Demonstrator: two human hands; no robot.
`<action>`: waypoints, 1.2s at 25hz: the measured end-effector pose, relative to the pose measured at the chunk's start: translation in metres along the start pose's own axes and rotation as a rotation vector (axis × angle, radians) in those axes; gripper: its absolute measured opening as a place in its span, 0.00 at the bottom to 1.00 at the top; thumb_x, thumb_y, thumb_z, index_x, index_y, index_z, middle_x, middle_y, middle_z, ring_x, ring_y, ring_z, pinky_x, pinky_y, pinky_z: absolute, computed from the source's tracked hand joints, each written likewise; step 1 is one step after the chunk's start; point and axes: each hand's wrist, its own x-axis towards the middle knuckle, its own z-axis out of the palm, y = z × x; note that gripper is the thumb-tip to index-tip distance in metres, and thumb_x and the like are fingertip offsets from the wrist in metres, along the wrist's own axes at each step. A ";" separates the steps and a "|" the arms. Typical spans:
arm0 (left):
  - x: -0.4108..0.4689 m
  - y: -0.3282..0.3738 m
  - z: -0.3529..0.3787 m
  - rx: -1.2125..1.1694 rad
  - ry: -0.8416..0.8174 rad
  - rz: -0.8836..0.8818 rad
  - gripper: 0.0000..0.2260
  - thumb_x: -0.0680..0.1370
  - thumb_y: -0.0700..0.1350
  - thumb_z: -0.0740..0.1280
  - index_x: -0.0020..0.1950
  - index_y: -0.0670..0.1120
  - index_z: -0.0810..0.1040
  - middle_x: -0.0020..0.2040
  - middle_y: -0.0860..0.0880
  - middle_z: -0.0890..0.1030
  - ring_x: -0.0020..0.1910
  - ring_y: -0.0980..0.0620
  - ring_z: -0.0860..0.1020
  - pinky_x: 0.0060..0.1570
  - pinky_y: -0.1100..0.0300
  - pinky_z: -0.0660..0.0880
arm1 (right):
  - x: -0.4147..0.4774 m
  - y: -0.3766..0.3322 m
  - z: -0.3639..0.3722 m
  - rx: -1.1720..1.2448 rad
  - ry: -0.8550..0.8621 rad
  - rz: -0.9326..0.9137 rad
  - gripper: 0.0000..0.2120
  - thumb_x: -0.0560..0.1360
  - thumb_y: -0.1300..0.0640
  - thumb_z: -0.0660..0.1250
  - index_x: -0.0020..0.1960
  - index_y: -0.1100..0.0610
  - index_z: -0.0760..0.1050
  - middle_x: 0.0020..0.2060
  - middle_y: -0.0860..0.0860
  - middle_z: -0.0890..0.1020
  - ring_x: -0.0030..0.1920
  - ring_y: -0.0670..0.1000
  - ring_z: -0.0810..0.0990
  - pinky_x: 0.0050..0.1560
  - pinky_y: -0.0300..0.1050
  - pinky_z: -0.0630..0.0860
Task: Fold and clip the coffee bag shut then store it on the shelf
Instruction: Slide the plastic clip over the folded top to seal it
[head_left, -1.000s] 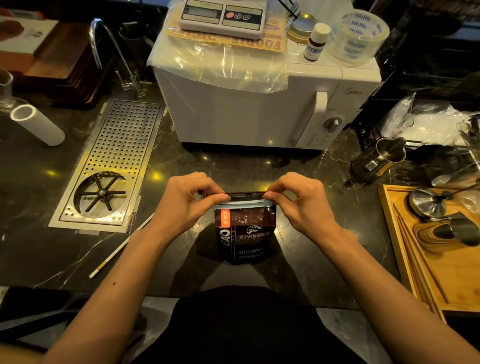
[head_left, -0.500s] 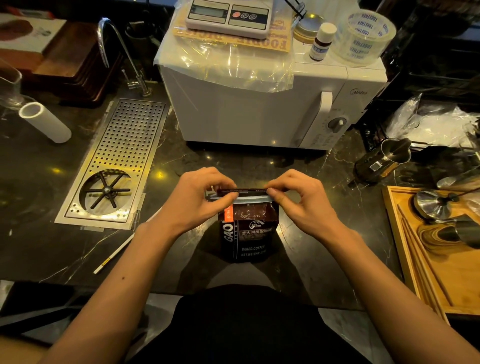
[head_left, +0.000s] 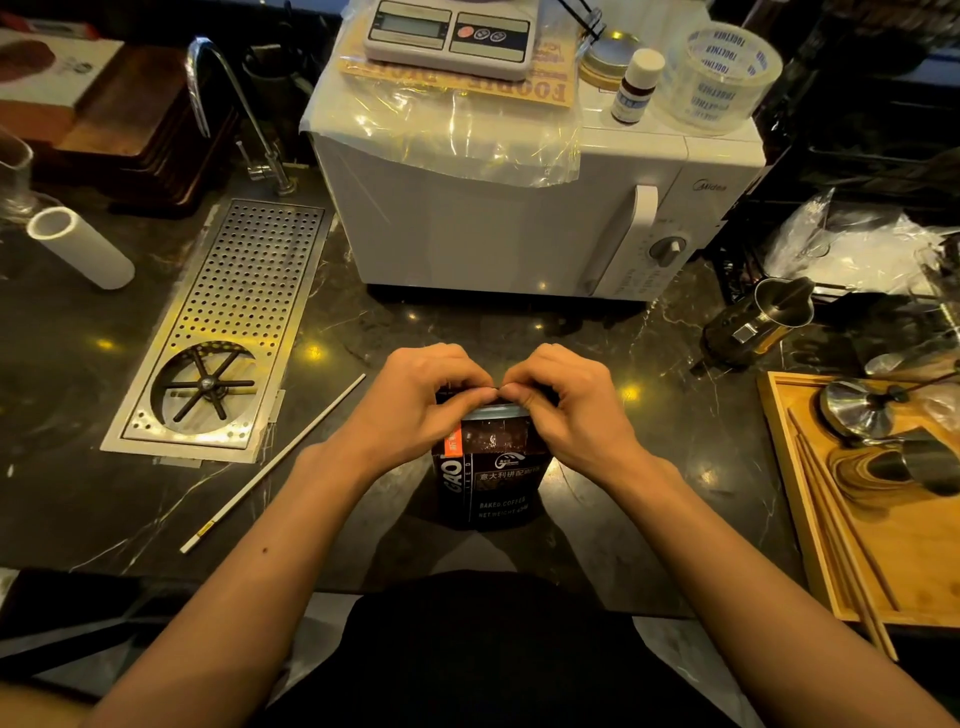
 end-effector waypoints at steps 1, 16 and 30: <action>0.000 0.000 -0.001 -0.007 0.001 -0.007 0.05 0.75 0.44 0.71 0.45 0.43 0.85 0.39 0.49 0.82 0.38 0.55 0.79 0.40 0.61 0.75 | 0.000 0.001 -0.002 0.016 -0.004 0.000 0.02 0.72 0.62 0.71 0.41 0.59 0.81 0.35 0.51 0.80 0.39 0.47 0.76 0.39 0.44 0.73; -0.010 -0.020 -0.010 -0.006 0.099 -0.127 0.05 0.74 0.38 0.72 0.49 0.44 0.85 0.42 0.51 0.83 0.43 0.56 0.79 0.43 0.71 0.73 | -0.002 0.014 -0.020 0.067 -0.043 0.096 0.02 0.75 0.63 0.71 0.46 0.58 0.81 0.40 0.49 0.80 0.42 0.45 0.77 0.44 0.31 0.72; -0.046 -0.009 0.024 -0.594 0.177 -0.605 0.23 0.74 0.43 0.72 0.67 0.53 0.72 0.58 0.57 0.79 0.55 0.63 0.80 0.53 0.65 0.78 | -0.042 0.019 0.007 0.585 -0.030 0.515 0.23 0.70 0.51 0.75 0.62 0.47 0.73 0.56 0.51 0.81 0.59 0.50 0.80 0.63 0.52 0.77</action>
